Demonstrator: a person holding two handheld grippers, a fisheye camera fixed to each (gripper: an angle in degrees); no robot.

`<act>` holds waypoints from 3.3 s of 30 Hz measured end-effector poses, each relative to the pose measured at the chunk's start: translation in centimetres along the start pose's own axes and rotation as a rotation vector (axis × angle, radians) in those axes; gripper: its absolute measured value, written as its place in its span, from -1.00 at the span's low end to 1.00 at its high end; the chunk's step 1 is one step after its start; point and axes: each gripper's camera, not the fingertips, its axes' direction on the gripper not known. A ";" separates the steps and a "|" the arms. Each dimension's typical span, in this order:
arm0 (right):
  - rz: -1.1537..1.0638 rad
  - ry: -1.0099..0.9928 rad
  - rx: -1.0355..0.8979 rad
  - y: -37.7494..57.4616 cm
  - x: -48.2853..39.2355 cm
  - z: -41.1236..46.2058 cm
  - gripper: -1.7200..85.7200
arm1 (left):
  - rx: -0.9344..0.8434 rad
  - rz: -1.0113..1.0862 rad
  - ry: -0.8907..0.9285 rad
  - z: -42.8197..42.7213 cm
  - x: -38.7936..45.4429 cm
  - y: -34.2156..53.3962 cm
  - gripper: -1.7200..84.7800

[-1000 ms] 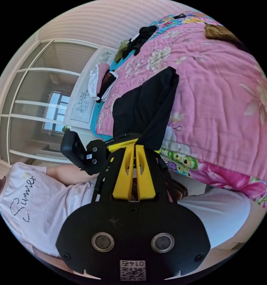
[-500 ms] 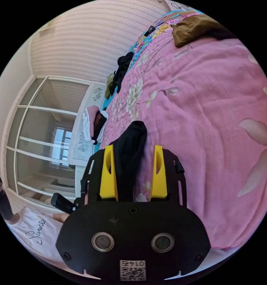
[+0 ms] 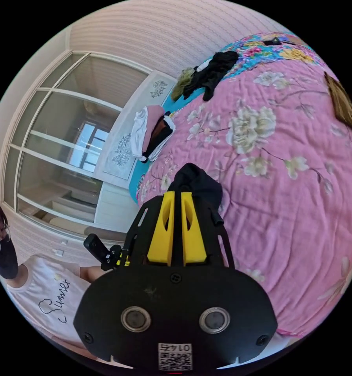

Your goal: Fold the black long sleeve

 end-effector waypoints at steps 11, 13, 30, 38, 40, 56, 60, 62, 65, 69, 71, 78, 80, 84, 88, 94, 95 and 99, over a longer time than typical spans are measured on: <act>-0.155 0.200 -0.299 -6.2 -11.4 14.5 -0.81 | -0.121 -0.420 -0.244 -7.0 -10.1 4.3 -0.94; -0.193 0.202 -0.284 -6.7 -12.9 14.3 -0.81 | -0.135 -0.459 -0.250 -7.8 -11.0 4.7 -0.97; -0.408 0.546 -0.525 -11.0 -21.5 22.6 -0.83 | -0.328 -0.370 -0.239 -4.2 -13.0 -1.0 -0.84; -0.467 0.655 -0.661 -11.2 -24.2 26.2 -0.83 | -0.263 -0.402 -0.218 -6.3 -12.7 -2.1 -0.94; -0.518 0.584 -0.580 -11.4 -25.7 24.4 -0.84 | -0.223 -0.389 -0.222 -7.5 -12.1 -2.3 -0.93; -0.529 0.498 -0.782 -8.0 -27.2 23.6 -0.60 | -0.257 -0.351 -0.144 -5.7 -9.6 -5.0 -0.82; -0.608 0.497 -0.737 -5.9 -28.8 21.4 -0.76 | -0.255 -0.319 -0.180 -6.2 -8.0 -5.6 -0.90; -0.599 0.443 -0.674 -4.8 -29.6 18.8 -0.82 | -0.244 -0.281 -0.202 -7.1 -6.4 -6.0 -0.93; -0.578 0.315 -0.547 -3.1 -30.3 14.2 -0.84 | -0.211 -0.243 -0.193 -8.7 -4.4 -6.4 -0.95; -0.580 0.254 -0.373 0.6 -31.5 7.9 -0.84 | -0.146 -0.158 -0.190 -11.4 -1.3 -7.5 -0.96; -0.560 0.243 -0.254 3.5 -32.1 3.8 -0.85 | -0.110 -0.087 -0.226 -13.1 0.8 -8.9 -0.96; -0.454 0.274 0.018 8.3 -32.0 -5.1 -0.85 | -0.048 0.071 -0.252 -14.3 3.9 -16.7 -0.97; -0.410 0.321 0.084 8.1 -31.4 -7.2 -0.85 | -0.043 0.146 -0.275 -13.7 5.2 -20.8 -0.97; -0.346 0.411 0.120 6.2 -30.0 -10.3 -0.85 | -0.046 0.236 -0.281 -11.3 6.8 -27.4 -0.97; -0.244 0.545 0.103 3.1 -27.1 -15.3 -0.85 | -0.124 0.281 -0.170 -5.1 8.0 -36.0 -0.96; 0.032 0.817 0.024 -1.8 -21.2 -25.1 -0.83 | -0.124 0.237 0.062 6.5 11.6 -48.7 -0.89; 0.137 0.881 0.028 -2.5 -19.5 -26.9 -0.80 | -0.149 0.180 0.095 8.9 11.6 -50.6 -0.83; 0.382 0.930 0.083 -1.9 -16.1 -29.4 -0.73 | -0.201 0.058 0.140 12.3 11.2 -52.4 -0.76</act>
